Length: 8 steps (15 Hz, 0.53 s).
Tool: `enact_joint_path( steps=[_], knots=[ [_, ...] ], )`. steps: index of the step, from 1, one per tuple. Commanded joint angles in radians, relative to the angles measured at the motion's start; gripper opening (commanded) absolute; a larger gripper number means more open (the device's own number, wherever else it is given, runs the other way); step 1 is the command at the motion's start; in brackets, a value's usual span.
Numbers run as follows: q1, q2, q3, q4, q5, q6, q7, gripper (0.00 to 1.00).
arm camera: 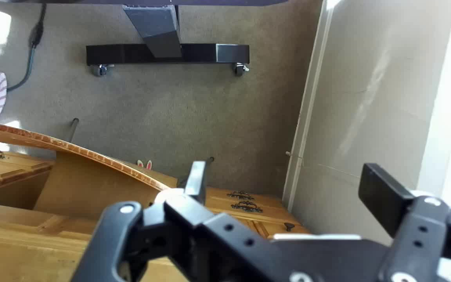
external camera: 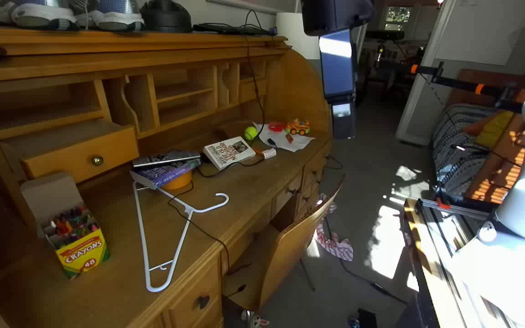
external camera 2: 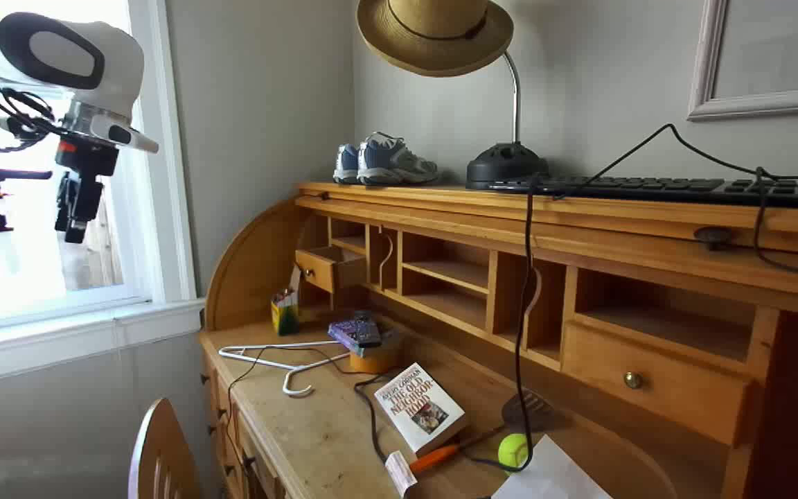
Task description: Close the left drawer
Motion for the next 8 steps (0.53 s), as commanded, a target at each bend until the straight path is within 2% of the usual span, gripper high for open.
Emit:
enact_joint_path(
  steps=[1, 4, 6, 7, 8],
  knots=[
    [-0.005, 0.000, 0.004, 0.001, 0.001, -0.002, -0.001, 1.00],
    [-0.005, 0.000, 0.004, 0.001, 0.001, -0.002, -0.001, 1.00],
    [-0.006, 0.030, 0.018, -0.006, 0.005, 0.074, 0.035, 1.00],
    [-0.006, 0.049, 0.026, -0.005, 0.010, 0.119, 0.059, 0.95],
    [-0.006, 0.077, 0.035, 0.001, 0.009, 0.172, 0.090, 0.74]
  ],
)
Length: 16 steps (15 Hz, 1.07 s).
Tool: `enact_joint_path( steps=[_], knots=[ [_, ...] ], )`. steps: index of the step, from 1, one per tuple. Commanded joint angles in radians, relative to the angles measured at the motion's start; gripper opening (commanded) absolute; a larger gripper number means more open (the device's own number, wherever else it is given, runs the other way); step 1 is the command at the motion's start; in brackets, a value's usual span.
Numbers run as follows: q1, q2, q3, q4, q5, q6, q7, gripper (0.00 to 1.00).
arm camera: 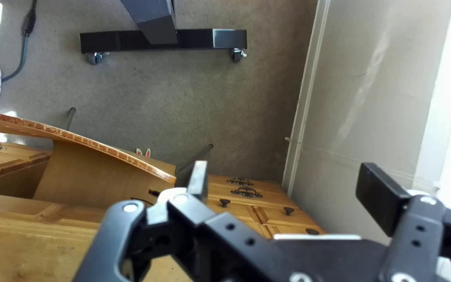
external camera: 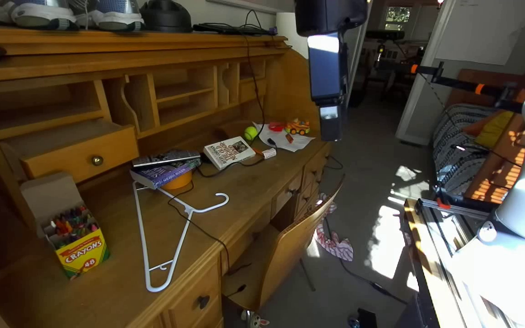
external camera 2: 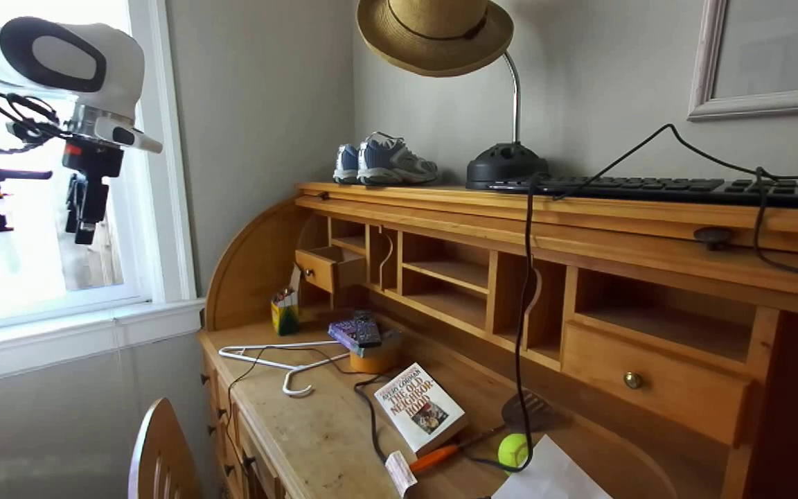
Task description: Close the left drawer
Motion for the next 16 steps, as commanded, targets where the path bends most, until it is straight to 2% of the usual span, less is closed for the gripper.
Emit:
enact_joint_path(
  steps=[1, 2, 5, 7, 10, 11, 16],
  knots=[
    [-0.007, 0.092, 0.036, 0.005, 0.001, 0.175, 0.100, 0.71],
    [-0.010, 0.133, 0.046, 0.012, -0.011, 0.242, 0.141, 0.70],
    [-0.014, 0.252, 0.059, 0.038, -0.068, 0.461, 0.254, 0.44],
    [-0.014, 0.332, 0.052, 0.062, -0.125, 0.608, 0.328, 0.31],
    [-0.002, 0.428, 0.022, 0.100, -0.242, 0.777, 0.442, 0.06],
    [0.006, 0.453, 0.008, 0.117, -0.279, 0.804, 0.478, 0.01],
    [0.071, 0.589, -0.111, 0.218, -0.524, 1.002, 0.670, 0.00]
  ],
)
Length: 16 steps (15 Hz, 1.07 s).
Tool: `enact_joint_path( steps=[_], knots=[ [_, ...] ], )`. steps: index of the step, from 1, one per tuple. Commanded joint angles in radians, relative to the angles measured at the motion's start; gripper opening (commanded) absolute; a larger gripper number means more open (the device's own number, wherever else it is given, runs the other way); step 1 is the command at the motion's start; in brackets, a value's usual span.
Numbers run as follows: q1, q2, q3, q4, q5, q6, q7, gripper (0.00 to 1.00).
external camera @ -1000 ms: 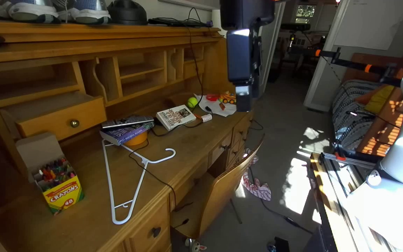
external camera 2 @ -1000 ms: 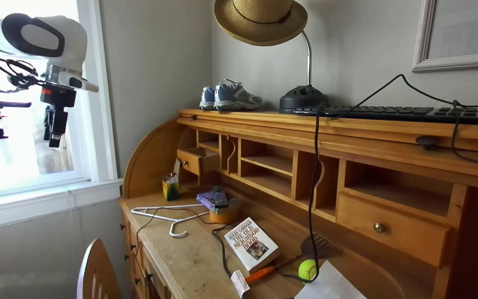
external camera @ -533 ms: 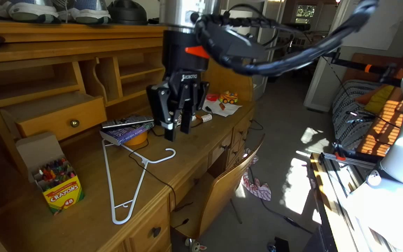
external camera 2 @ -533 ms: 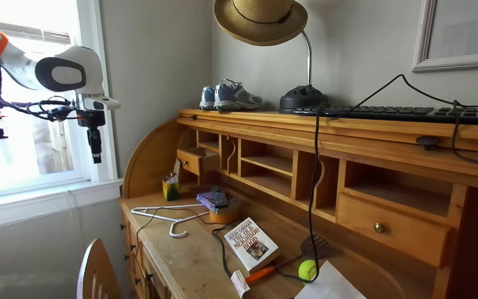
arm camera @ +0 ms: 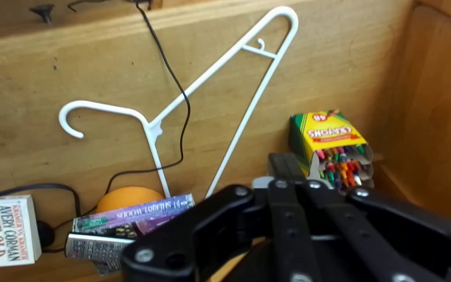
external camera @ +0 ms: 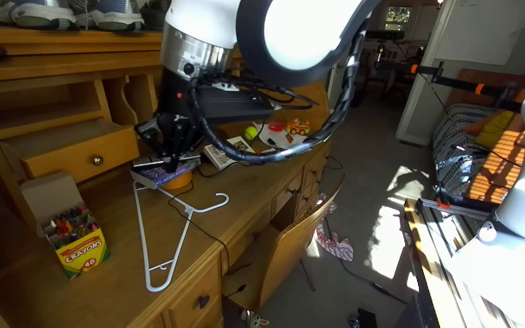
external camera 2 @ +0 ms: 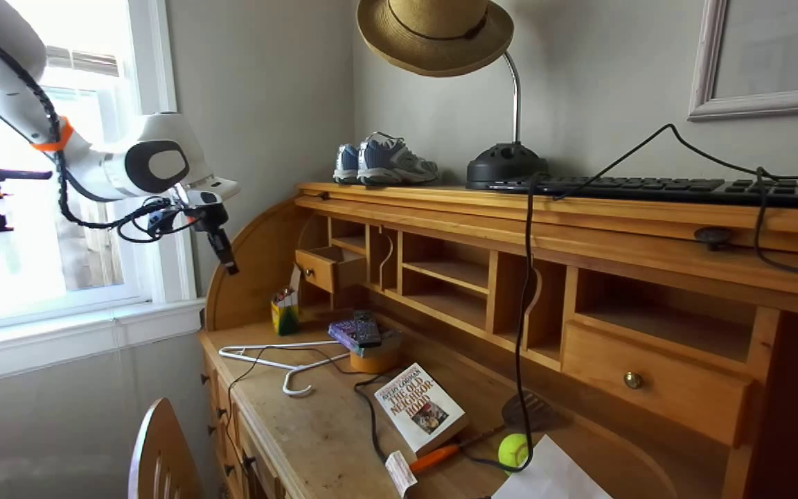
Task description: Close the left drawer
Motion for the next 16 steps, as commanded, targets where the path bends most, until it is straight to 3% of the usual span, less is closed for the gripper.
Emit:
enact_joint_path(
  steps=[1, 6, 7, 16],
  knots=[
    [0.075, 0.111, -0.110, 0.104, -0.182, 0.110, 0.161, 0.00],
    [0.150, 0.236, -0.232, 0.255, -0.418, 0.158, 0.382, 0.00],
    [0.105, 0.172, -0.180, 0.183, -0.345, 0.134, 0.290, 0.01],
    [0.168, 0.307, -0.258, 0.346, -0.424, 0.144, 0.396, 0.00]
  ],
)
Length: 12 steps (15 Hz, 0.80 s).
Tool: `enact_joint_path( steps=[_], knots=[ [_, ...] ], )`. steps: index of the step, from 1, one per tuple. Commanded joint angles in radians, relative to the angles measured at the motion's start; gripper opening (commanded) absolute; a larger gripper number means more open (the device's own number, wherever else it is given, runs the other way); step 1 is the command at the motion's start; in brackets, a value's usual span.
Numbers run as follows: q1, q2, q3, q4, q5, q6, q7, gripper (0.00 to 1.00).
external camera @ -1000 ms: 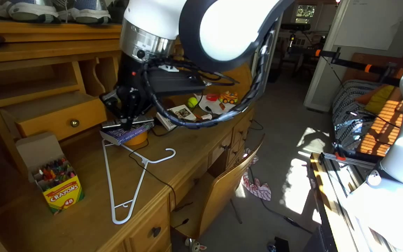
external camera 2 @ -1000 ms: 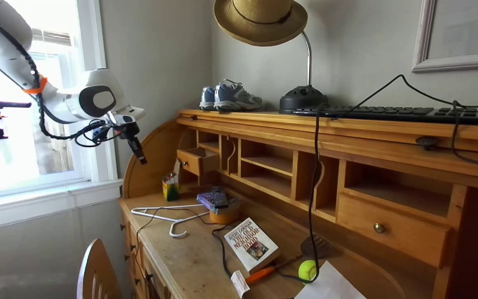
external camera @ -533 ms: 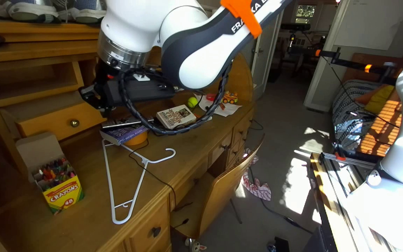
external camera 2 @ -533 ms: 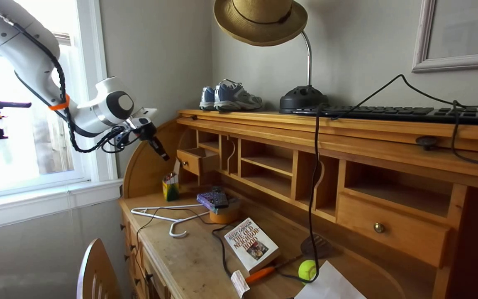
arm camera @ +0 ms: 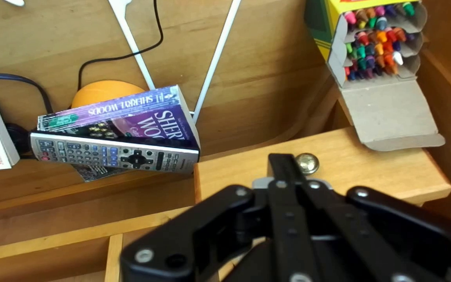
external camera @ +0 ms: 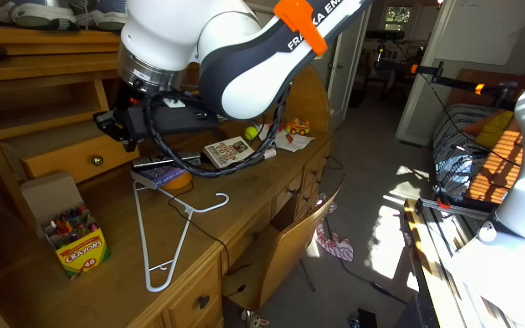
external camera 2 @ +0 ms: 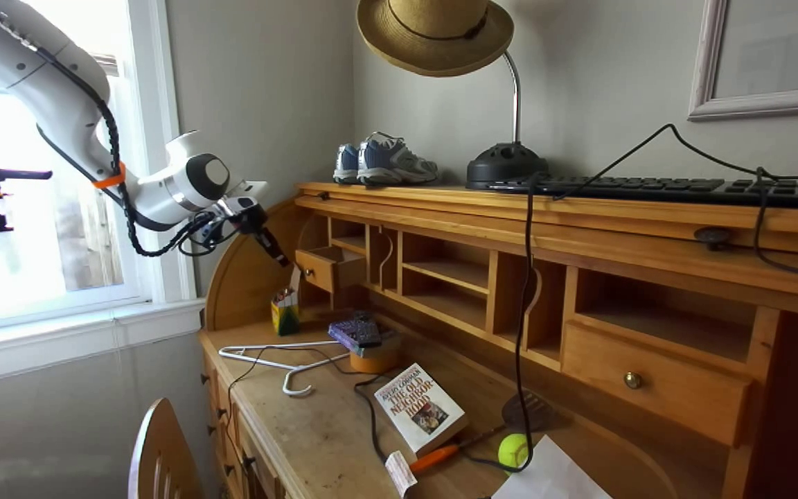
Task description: Close the left drawer
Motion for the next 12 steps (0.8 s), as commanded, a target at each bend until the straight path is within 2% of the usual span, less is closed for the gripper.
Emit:
enact_joint_path(
  steps=[1, 4, 6, 11, 12],
  knots=[
    [0.035, 0.089, -0.044, 0.101, -0.045, 0.011, 0.058, 0.00],
    [0.051, 0.151, -0.059, 0.170, -0.042, 0.015, 0.058, 0.00],
    [0.046, 0.183, -0.047, 0.206, -0.019, 0.000, 0.027, 0.00],
    [0.065, 0.258, -0.078, 0.306, -0.030, 0.026, 0.045, 0.00],
    [0.089, 0.269, -0.107, 0.319, 0.009, 0.034, 0.020, 0.00]
  ],
)
